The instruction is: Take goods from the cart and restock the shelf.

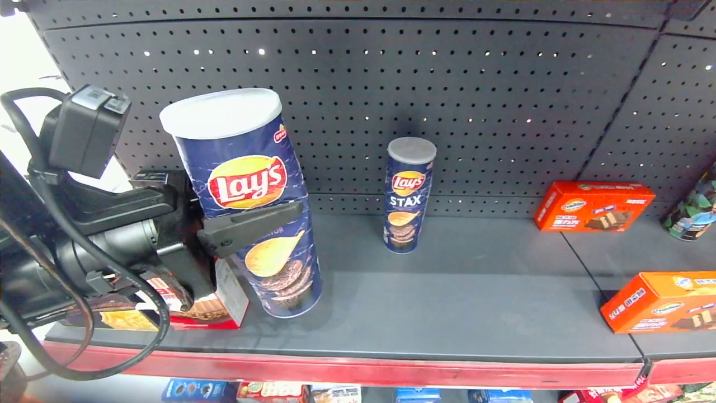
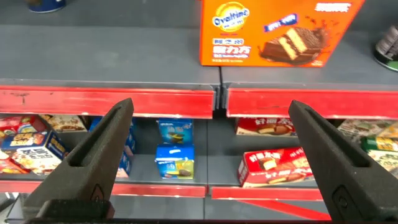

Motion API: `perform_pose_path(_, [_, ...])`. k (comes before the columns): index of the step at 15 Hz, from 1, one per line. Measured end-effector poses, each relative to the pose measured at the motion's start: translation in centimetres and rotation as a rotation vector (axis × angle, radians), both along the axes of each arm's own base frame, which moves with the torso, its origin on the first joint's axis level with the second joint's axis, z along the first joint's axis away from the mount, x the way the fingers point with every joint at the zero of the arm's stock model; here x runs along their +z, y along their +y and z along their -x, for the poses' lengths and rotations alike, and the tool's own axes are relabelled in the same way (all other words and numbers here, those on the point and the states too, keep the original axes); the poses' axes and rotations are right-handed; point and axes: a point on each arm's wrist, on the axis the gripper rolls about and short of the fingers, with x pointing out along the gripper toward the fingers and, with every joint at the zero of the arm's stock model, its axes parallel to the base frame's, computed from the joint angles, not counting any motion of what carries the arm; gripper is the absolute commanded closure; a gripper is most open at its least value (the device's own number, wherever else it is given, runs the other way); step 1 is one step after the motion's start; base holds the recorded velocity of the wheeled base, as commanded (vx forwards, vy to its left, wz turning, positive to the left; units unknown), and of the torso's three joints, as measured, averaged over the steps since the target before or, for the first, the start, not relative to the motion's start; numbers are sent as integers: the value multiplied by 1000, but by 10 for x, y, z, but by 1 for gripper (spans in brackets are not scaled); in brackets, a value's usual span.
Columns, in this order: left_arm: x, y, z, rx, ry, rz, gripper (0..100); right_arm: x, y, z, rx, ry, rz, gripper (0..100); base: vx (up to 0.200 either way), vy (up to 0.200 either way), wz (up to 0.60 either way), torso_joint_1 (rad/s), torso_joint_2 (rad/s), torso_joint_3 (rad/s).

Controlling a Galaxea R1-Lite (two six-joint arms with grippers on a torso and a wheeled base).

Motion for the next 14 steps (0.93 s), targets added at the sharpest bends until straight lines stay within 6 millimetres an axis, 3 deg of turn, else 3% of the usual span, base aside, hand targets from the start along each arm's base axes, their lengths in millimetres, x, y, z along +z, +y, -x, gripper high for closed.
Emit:
perform_pose_path(10, [10,-1,0,-4,-48,21,100,2,0,0,3,-2,8,0,0,0,0,0,0,0])
perform_pose_path(12, [14,-1,-1,1,-54,28,100,24,1,3,43,-34,2,0,0,0,0,0,0,0])
perform_pose_path(14, [14,-1,-4,1,-57,30,100,62,2,-2,116,-61,1,0,0,0,0,0,0,0])
